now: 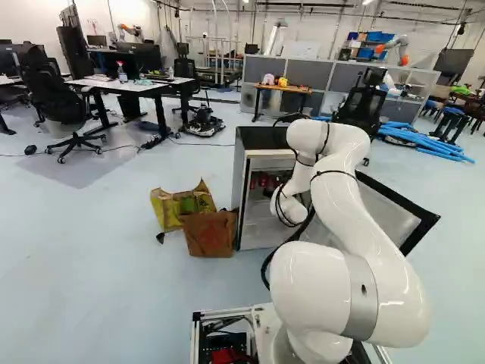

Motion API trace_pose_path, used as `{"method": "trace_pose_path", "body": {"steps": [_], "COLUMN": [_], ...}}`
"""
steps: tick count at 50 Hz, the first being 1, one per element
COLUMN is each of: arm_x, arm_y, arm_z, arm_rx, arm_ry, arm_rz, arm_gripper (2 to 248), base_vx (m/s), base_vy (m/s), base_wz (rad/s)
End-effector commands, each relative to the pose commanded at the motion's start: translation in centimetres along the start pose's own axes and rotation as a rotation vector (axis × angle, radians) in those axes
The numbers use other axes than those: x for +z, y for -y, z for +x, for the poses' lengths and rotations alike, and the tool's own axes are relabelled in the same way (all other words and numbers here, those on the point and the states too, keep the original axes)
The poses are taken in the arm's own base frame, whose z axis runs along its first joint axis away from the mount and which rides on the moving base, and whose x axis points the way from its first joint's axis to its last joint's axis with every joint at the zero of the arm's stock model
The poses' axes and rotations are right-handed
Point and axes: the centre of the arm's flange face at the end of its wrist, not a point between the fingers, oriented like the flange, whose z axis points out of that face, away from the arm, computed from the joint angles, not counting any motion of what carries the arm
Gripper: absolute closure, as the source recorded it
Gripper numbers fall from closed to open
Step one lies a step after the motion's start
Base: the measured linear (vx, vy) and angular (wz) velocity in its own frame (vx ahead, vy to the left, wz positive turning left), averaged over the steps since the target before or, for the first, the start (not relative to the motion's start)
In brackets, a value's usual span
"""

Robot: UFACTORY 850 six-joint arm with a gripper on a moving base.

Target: Grab a drink from the fridge

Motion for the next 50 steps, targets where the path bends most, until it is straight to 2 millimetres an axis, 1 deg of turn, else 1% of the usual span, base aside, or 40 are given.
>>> {"method": "trace_pose_path", "body": {"steps": [21,44,50], "arm_x": [1.4,3.5,3.6], "arm_y": [-1.1,-2.2,-2.2], "arm_z": [0.0,0.1,0.0], "arm_rx": [-0.002,-0.009,-0.009], "arm_ry": [-0.026,-0.056,-0.053], "arm_rz": [-0.014,-0.024,-0.025], "arm_gripper": [3,3,3], "base_vx": [0.000,0.000,0.000], "base_vy": [0.000,0.000,0.000], "base_wz": [0.000,0.000,0.000]}}
